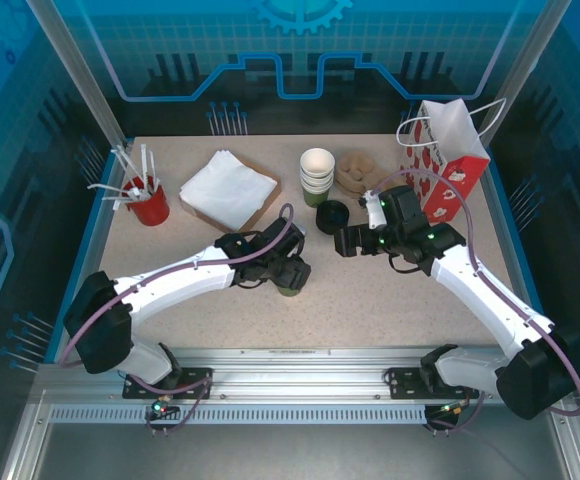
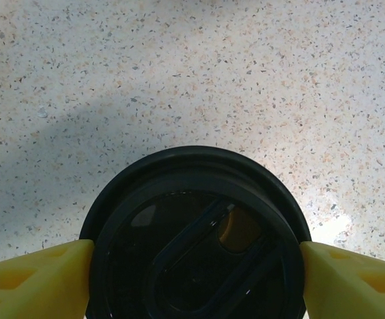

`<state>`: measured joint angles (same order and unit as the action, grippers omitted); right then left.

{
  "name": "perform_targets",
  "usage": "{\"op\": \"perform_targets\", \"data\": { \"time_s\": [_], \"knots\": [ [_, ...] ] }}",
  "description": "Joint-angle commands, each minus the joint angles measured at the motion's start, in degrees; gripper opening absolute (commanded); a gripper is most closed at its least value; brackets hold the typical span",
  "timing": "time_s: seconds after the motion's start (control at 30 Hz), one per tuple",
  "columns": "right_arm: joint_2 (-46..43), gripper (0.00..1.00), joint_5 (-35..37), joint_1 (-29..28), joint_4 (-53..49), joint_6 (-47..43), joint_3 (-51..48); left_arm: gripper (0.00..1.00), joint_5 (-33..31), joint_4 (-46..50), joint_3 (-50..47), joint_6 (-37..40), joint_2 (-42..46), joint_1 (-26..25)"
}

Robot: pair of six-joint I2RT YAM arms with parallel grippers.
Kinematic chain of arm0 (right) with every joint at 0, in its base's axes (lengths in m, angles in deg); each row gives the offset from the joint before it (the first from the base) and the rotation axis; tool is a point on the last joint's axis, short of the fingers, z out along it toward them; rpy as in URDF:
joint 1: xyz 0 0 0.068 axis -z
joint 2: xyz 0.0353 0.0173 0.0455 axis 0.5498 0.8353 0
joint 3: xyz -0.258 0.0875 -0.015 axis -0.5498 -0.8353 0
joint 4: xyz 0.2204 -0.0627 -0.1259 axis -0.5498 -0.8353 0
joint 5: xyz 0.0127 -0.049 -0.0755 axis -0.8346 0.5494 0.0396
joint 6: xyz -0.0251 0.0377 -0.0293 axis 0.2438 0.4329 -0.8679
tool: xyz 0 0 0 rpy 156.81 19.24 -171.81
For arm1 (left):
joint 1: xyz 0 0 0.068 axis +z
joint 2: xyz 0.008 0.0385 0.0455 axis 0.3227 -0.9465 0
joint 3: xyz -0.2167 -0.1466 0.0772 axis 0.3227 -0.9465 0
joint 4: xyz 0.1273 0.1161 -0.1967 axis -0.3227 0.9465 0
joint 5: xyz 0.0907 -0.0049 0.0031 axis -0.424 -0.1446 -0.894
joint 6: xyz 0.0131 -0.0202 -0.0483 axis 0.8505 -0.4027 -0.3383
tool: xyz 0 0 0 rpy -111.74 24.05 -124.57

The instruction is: Pack the takeout coffee

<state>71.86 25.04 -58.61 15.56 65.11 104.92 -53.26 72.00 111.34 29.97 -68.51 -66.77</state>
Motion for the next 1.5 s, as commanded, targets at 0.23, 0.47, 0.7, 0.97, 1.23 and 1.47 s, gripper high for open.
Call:
{"op": "perform_targets", "data": {
  "time_s": [0.23,0.47,0.7,0.97,1.23,1.47],
  "knots": [
    [-0.35,0.9,0.68,-1.2,-0.39,-0.65,-0.24,0.85,1.4,2.5,2.82,0.0,0.94,0.13],
    [-0.35,0.91,0.73,-4.1,0.12,-4.77,0.24,0.87,2.52,1.38,1.65,-0.66,5.86,1.81],
    [4.67,0.93,4.96,-15.66,3.65,-14.25,2.82,0.87,10.43,-0.68,-6.58,-4.03,17.88,15.73],
    [18.97,0.96,7.7,-22.75,2.06,-21.24,11.98,0.87,13.09,-1.66,-10.0,-5.08,22.97,24.19],
    [25.89,0.97,8.08,-23.87,0.28,-22.84,16.16,0.87,12.92,-1.33,-10.17,-4.89,23.87,24.7],
    [28.16,0.85,8.15,-24.01,-0.68,-23.03,16.5,0.87,13.19,-1.31,-10.13,-4.73,23.9,24.74]
  ]
}}
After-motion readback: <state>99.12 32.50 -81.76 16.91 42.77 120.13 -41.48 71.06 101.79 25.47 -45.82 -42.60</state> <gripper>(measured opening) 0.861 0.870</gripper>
